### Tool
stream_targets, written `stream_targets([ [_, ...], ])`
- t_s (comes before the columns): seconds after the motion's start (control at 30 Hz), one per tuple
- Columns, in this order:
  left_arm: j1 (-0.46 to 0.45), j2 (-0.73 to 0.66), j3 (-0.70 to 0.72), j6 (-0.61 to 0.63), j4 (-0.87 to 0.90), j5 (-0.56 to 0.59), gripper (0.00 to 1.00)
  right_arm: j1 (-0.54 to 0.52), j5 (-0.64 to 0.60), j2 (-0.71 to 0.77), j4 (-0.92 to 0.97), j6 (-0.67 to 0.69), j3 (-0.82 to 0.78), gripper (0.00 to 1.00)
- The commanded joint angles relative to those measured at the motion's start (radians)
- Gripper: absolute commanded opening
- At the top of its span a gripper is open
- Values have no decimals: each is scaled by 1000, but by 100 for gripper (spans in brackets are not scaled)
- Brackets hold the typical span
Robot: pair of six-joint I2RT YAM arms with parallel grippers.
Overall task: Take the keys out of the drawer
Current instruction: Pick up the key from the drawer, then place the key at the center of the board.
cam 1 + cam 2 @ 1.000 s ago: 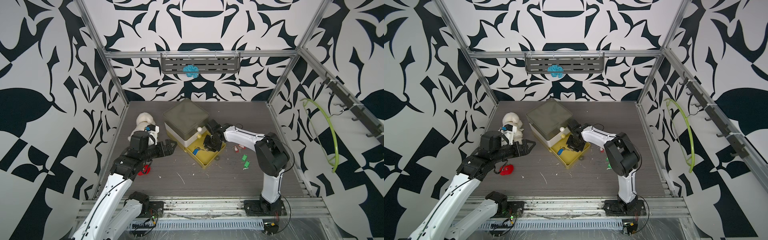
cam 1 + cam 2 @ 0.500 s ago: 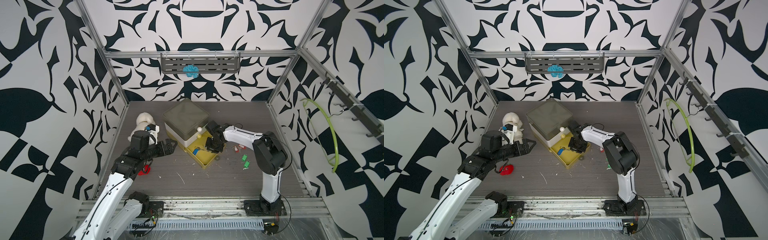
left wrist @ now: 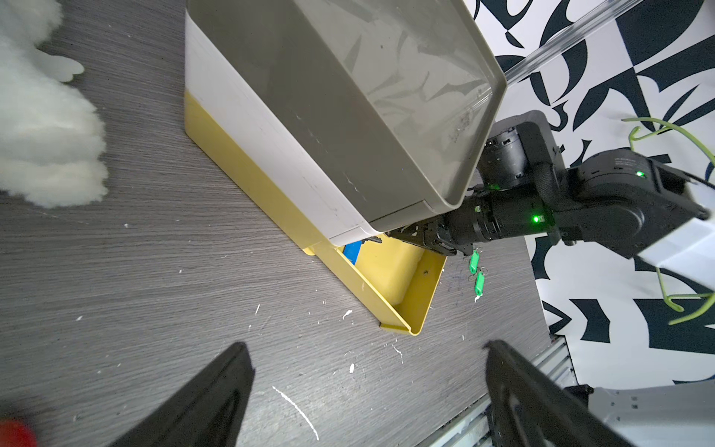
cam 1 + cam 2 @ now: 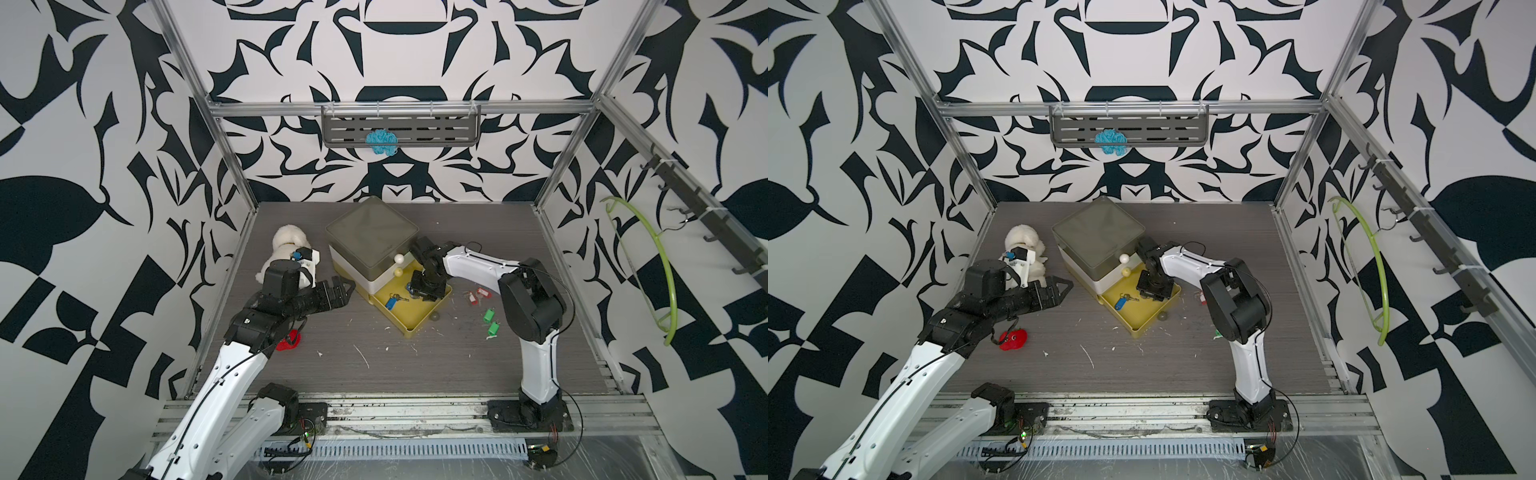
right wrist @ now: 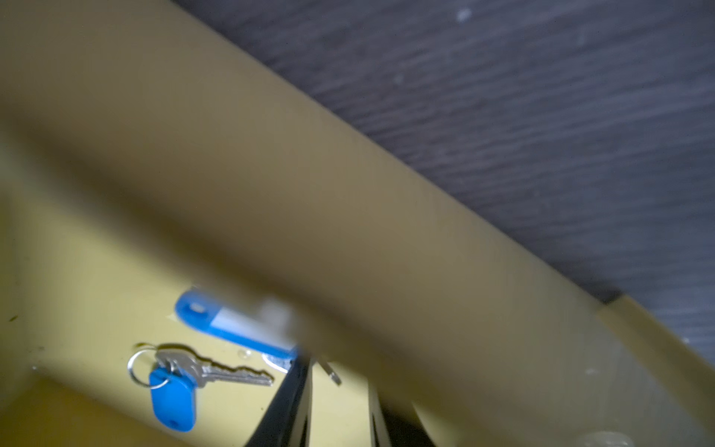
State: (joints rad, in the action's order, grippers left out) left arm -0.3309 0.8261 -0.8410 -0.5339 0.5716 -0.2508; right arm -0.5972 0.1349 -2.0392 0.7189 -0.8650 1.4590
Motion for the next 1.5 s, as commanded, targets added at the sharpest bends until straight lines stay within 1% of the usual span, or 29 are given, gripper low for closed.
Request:
stream_targets([
  [0.0,4,-2,13,14,-1,8,99,0,-15,-31,46,15,33,30],
  [0.1,4,2,11,18,-2,11,99,0,-18,-38,47,14,38,26],
  [0.3,4,20,5,24,-11,4,99,0,-29,-32,38,11,36,11],
  [0.53,4,42,-9,29,-16,-5,99,0,-43,-7,32,12,29,0],
  [0.9,4,54,-13,10,-64,-12,99,0,-64,153,38,34,-29,0],
  [1.27,1,68,-9,-33,-141,-34,99,5,-94,301,87,60,-35,0],
  [1.37,-17,59,-8,-42,-173,-16,99,10,-104,351,112,66,-37,0],
  [1.47,-57,53,-16,-40,-197,21,99,18,-113,413,134,69,-47,0],
])
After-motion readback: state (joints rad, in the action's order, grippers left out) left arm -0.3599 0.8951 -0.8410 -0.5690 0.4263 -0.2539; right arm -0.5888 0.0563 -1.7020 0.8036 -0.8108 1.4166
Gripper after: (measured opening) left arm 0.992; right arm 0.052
